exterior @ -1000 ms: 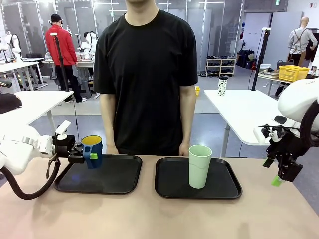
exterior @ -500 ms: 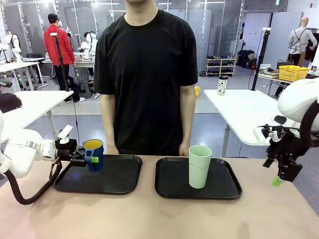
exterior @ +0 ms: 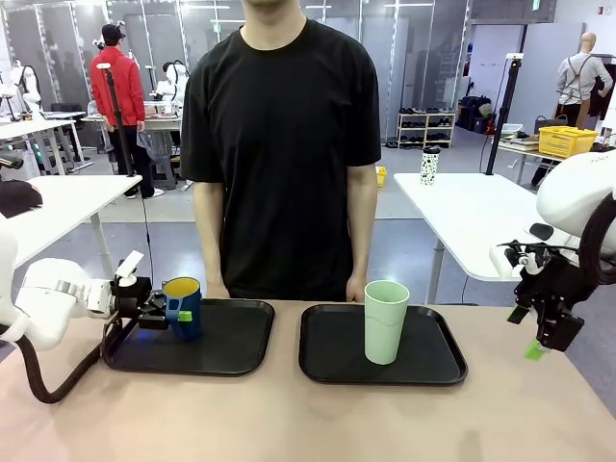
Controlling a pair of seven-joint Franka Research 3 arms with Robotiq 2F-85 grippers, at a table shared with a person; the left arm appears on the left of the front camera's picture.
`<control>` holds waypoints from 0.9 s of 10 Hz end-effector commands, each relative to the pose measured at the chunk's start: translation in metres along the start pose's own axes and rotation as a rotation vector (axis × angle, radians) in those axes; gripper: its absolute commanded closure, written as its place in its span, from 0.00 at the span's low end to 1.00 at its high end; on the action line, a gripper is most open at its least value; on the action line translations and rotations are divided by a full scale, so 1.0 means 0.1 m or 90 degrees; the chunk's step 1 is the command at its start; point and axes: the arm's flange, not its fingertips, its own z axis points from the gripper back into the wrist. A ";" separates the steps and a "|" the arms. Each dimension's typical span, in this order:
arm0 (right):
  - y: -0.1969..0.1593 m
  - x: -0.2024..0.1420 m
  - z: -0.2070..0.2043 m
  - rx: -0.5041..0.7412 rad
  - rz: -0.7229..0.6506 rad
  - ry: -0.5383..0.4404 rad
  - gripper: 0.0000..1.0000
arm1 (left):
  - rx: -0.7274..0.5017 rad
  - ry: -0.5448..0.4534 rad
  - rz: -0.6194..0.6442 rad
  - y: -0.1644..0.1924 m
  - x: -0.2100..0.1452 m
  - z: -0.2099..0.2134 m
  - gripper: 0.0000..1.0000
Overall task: Sort and store the cups by type.
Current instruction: Pick up the Handle plastic cup and place it into the empty Flat Tray.
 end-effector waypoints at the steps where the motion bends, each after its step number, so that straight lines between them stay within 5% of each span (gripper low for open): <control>1: 0.00 -0.01 0.00 -0.001 0.003 0.005 0.00 | -0.026 -0.024 -0.016 0.08 -0.16 0.02 0.26; 5: 0.00 -0.01 0.00 -0.001 0.003 0.005 0.00 | -0.035 -0.025 0.005 0.07 -0.32 0.04 0.26; 7: 0.00 -0.01 0.00 -0.001 0.003 0.005 0.00 | -0.040 -0.022 0.012 0.05 -0.35 0.03 0.06; 9: 0.00 -0.01 0.00 -0.001 0.003 0.005 0.00 | -0.033 -0.020 0.015 0.06 -0.37 0.06 0.00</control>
